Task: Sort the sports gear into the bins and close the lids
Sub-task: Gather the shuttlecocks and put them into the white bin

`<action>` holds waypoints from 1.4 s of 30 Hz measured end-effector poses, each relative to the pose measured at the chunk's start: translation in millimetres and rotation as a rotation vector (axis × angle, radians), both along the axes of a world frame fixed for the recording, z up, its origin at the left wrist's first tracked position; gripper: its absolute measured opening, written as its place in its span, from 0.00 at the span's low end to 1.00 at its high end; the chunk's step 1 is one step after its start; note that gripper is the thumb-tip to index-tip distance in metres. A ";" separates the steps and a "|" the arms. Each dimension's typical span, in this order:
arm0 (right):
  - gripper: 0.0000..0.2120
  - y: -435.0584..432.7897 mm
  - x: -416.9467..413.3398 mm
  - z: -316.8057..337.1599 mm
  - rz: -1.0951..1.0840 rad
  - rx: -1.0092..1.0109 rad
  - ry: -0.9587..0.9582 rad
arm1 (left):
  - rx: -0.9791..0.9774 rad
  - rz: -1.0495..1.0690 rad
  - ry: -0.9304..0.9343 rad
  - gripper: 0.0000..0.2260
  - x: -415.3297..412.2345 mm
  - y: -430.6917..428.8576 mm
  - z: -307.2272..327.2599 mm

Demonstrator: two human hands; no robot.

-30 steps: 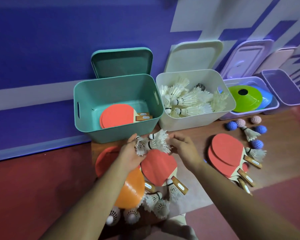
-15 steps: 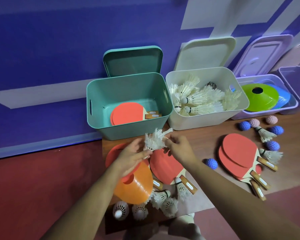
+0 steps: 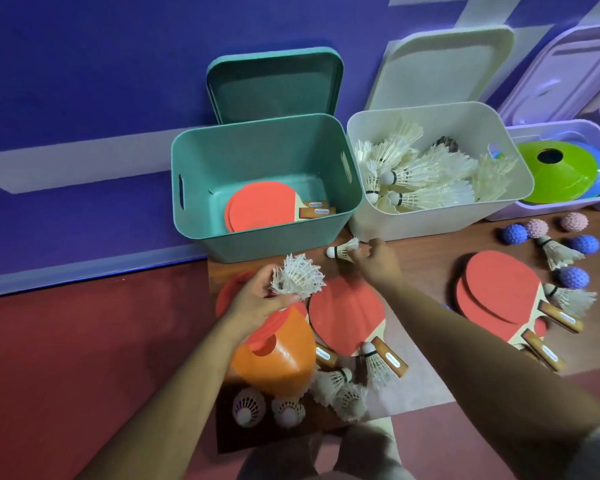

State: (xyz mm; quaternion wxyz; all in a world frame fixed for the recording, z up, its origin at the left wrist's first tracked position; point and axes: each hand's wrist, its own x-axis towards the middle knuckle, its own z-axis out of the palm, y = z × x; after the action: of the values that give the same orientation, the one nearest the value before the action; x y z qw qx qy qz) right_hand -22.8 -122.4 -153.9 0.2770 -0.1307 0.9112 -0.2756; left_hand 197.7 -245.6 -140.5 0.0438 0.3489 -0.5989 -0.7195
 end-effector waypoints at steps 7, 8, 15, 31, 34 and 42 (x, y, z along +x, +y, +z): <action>0.05 -10.1 -6.2 -28.4 0.003 0.006 0.005 | -0.034 0.000 -0.044 0.19 8.3 -3.6 -5.0; 0.05 -8.1 -4.9 -25.4 0.006 -0.012 0.018 | -0.043 -0.003 -0.051 0.20 9.4 -3.6 -4.3; 0.02 27.8 11.5 49.3 0.247 -0.385 0.043 | -0.127 0.024 -0.092 0.19 10.4 5.8 10.1; 0.07 96.1 -99.9 144.7 0.406 -0.585 0.059 | -0.603 -0.028 0.074 0.22 -158.6 84.6 116.4; 0.07 95.7 -136.6 149.7 0.340 -0.533 0.141 | -0.810 -0.008 -0.022 0.26 -206.7 83.2 125.0; 0.12 75.7 -196.8 135.1 0.321 -0.382 0.217 | -0.974 -0.068 -0.170 0.25 -306.9 72.4 111.7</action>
State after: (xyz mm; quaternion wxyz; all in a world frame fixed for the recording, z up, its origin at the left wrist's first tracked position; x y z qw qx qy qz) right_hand -219.6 -46.8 -18.8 0.1884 -0.3523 0.8345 -0.3795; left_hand -109.3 -173.2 -28.8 0.1294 0.3258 -0.8780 -0.3260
